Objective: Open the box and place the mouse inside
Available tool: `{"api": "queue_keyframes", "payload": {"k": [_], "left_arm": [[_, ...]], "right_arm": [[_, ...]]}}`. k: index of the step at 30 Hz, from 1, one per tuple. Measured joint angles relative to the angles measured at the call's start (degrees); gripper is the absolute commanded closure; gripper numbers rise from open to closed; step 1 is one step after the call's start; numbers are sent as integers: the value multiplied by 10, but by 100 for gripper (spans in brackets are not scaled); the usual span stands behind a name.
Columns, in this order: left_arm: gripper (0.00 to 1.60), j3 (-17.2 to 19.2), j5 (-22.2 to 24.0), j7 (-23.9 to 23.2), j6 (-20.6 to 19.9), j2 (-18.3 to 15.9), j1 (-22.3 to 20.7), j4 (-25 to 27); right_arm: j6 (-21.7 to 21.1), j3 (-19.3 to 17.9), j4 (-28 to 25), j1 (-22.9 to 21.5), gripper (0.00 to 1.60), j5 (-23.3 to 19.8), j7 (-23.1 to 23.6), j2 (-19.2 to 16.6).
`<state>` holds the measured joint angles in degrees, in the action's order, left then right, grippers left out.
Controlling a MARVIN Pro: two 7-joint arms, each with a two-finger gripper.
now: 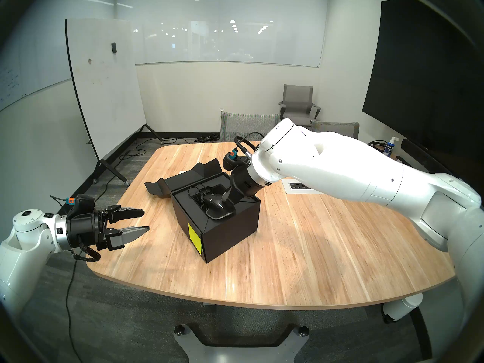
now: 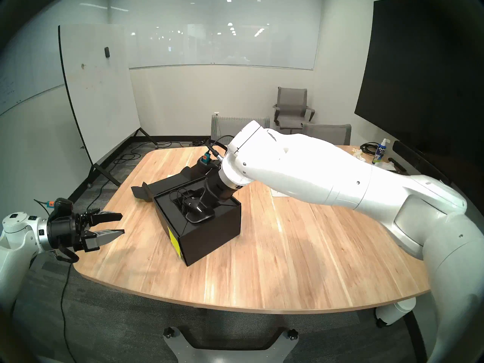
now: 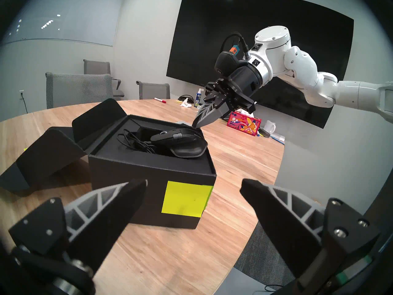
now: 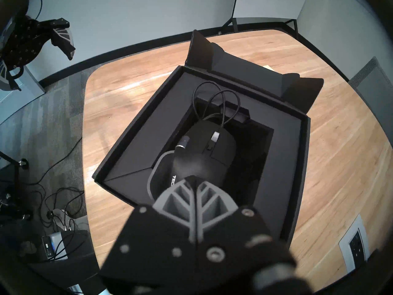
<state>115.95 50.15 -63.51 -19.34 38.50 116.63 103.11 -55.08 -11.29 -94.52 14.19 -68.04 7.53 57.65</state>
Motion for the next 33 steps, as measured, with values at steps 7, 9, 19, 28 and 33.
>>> {"api": "queue_keyframes", "payload": {"k": [7, 9, 19, 28, 33], "left_arm": [[0, 0, -1, -1, -1, 1, -1, 0], [0, 0, -1, -1, -1, 1, -1, 0], [0, 1, -3, -2, -2, 3, -2, 0], [0, 1, -5, -3, -3, 4, -3, 0], [0, 1, -5, -3, -4, 5, -4, 0]], "right_arm": [[0, 10, -5, -4, 160, -13, -4, -7], [0, 13, -7, -5, 160, -17, -6, -9], [0, 21, -11, -10, 160, -30, -15, -13], [5, 27, 11, -9, 160, -30, -19, 1], [18, 37, 36, -6, 160, -17, -17, 16]]}}
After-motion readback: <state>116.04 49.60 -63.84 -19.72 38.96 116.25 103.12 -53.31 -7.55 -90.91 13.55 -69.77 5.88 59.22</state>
